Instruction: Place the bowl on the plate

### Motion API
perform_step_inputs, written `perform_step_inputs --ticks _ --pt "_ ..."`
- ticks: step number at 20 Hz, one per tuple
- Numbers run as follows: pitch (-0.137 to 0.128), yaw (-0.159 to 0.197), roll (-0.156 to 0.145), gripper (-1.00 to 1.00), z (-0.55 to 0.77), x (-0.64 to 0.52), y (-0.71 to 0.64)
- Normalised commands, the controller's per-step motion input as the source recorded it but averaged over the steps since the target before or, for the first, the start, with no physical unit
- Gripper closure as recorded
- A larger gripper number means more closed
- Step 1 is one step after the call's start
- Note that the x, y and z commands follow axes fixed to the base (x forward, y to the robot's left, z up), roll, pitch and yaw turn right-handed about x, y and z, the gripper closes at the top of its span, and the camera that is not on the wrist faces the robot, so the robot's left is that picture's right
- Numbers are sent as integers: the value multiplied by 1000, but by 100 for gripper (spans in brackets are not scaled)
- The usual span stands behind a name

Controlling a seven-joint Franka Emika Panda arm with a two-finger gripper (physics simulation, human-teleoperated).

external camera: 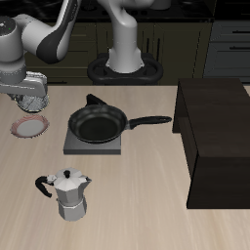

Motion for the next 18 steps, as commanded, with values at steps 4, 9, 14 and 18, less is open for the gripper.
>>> perform_step_inputs --ticks 4,9,14,18 --pt "-43 43 -9 100 -36 21 20" --pt "24 4 3 100 -148 68 53" --pt "17 10 -7 100 -161 118 0" --pt "13 13 -21 100 -115 -8 -93"
